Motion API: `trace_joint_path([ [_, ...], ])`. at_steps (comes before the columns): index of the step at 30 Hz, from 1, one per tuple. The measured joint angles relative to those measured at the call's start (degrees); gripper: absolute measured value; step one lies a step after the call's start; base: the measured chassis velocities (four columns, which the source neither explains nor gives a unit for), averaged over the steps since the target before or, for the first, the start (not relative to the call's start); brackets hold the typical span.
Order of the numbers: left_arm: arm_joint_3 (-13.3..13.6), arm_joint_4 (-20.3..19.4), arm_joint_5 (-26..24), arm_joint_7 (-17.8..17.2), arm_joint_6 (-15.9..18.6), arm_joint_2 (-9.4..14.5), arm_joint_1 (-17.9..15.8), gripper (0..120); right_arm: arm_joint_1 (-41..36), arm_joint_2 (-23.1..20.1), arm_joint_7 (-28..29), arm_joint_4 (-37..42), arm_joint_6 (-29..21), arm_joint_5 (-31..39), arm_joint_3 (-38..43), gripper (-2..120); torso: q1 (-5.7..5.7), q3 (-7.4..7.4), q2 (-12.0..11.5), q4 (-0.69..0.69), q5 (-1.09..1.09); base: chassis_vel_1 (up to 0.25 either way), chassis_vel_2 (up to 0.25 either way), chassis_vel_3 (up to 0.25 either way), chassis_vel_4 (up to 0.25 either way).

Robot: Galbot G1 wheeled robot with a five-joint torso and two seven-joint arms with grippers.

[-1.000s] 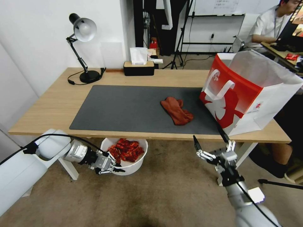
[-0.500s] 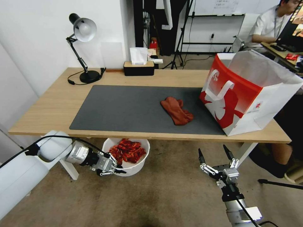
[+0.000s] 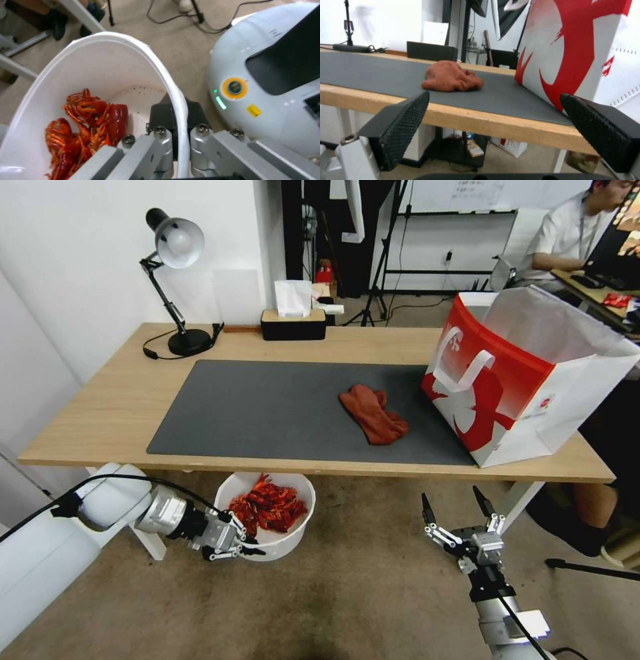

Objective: Sweep shrimp from table into container with towel, then put container into takeout bag.

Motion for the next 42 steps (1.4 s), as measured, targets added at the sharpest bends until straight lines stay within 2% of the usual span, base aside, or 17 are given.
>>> trace_joint_path([
  [2, -2.34, -2.43, -0.31, 0.14, -0.03, 1.02, 3.58, 0, 0.35, -0.28, -0.01, 0.06, -0.22, 0.08, -0.01, 98, 0.00, 0.00, 0.00, 0.00, -0.01, 0.000, 0.000, 0.000, 0.000],
  [6, -3.32, -3.39, -0.47, 0.16, -0.04, 1.47, 5.06, 0, 0.45, -0.37, -0.02, 0.08, -0.28, 0.10, -0.02, 96, 0.00, 0.00, 0.00, 0.00, 0.00, 0.000, 0.000, 0.000, 0.000],
  [10, -7.81, -8.38, -1.50, 1.19, -0.47, 3.63, 9.83, 0, 0.58, -0.60, -0.07, 0.09, -0.46, 0.22, -0.04, 95, 0.01, 0.00, 0.00, 0.00, 0.00, 0.000, 0.000, 0.000, 0.000],
  [11, -10.09, -11.98, -3.21, 1.47, -0.17, 5.70, 10.91, 0, 0.60, -0.70, -0.14, 0.09, -0.57, 0.24, -0.05, 95, 0.01, 0.00, 0.00, 0.00, 0.00, 0.000, 0.000, 0.000, 0.000],
  [18, -12.46, -17.67, -8.50, 1.35, 1.98, 10.90, 8.29, 0, 0.52, -0.73, -0.24, -0.06, -0.59, 0.28, -0.09, 93, 0.01, 0.00, 0.00, -0.02, 0.01, 0.000, 0.000, 0.000, 0.000],
  [23, -12.56, -18.89, -13.47, -0.81, 3.19, 14.70, 2.98, 0, 0.52, -0.72, -0.30, -0.23, -0.58, 0.31, -0.08, 93, 0.01, 0.00, 0.01, 0.01, -0.01, 0.000, 0.000, 0.000, 0.000],
  [26, -10.85, -18.06, -15.14, -1.70, 3.69, 15.64, -1.61, 0, 0.60, -0.73, -0.36, -0.27, -0.57, 0.32, -0.08, 93, 0.02, 0.00, 0.00, 0.00, -0.01, 0.000, 0.000, 0.000, 0.000],
  [28, -8.34, -15.84, -17.97, -3.11, 4.00, 16.69, -8.69, 0, 0.90, -0.73, -0.43, -0.27, -0.60, 0.33, -0.19, 93, 0.02, 0.00, 0.00, -0.02, 0.02, 0.000, 0.000, 0.000, 0.000],
  [31, -6.51, -13.29, -19.61, -3.82, 3.98, 17.13, -13.42, 0, 1.06, -0.69, -0.52, -0.18, -0.78, 0.33, -0.28, 93, 0.01, 0.00, 0.00, -0.01, 0.00, 0.000, 0.000, 0.000, 0.000],
  [32, -3.92, -10.59, -20.92, -4.35, 3.86, 17.25, -18.16, 0, 1.15, -0.61, -0.56, 0.15, -0.99, 0.28, -0.31, 93, 0.02, 0.00, 0.00, 0.00, 0.00, 0.000, 0.000, 0.000, 0.000],
  [33, -3.92, -10.59, -20.92, -4.35, 3.86, 17.25, -18.16, 0, 1.15, -0.61, -0.56, 0.15, -0.99, 0.28, -0.31, 93, 0.02, 0.00, 0.00, 0.00, 0.00, 0.000, 0.000, 0.000, 0.000],
  [36, 2.61, -7.09, -22.11, -4.62, 3.50, 16.37, -26.64, 0, 1.26, -0.59, -0.58, 0.41, -1.24, 0.26, -0.32, 93, 0.01, 0.00, 0.00, 0.01, -0.02, 0.000, 0.000, 0.000, 0.000],
  [37, 2.61, -7.09, -22.11, -4.62, 3.50, 16.37, -26.64, 0, 1.26, -0.59, -0.58, 0.41, -1.24, 0.26, -0.32, 93, 0.01, 0.00, 0.00, 0.01, -0.02, 0.000, 0.000, 0.000, 0.000],
  [38, 5.61, -6.09, -22.23, -4.67, 3.52, 15.81, -30.05, 0, 1.30, -0.58, -0.59, 0.52, -1.32, 0.25, -0.32, 93, 0.01, 0.01, 0.00, 0.01, -0.01, 0.000, 0.000, 0.000, 0.000],
  [39, 14.55, -3.40, -22.55, -4.72, 3.59, 13.70, -39.26, 0, 1.46, -0.53, -0.59, 0.69, -1.51, 0.23, -0.33, 93, 0.01, 0.01, 0.00, 0.00, -0.01, 0.000, 0.000, 0.000, 0.000],
  [40, 14.55, -3.40, -22.55, -4.72, 3.59, 13.70, -39.26, 0, 1.46, -0.53, -0.59, 0.69, -1.51, 0.23, -0.33, 93, 0.01, 0.01, 0.00, 0.00, -0.01, 0.000, 0.000, 0.000, 0.000],
  [42, 20.44, -0.95, -22.60, -4.71, 3.74, 11.30, -46.20, 0, 1.57, -0.45, -0.59, 0.91, -1.65, 0.19, -0.32, 93, 0.02, 0.01, 0.00, -0.02, 0.00, 0.000, 0.000, 0.000, 0.000],
])
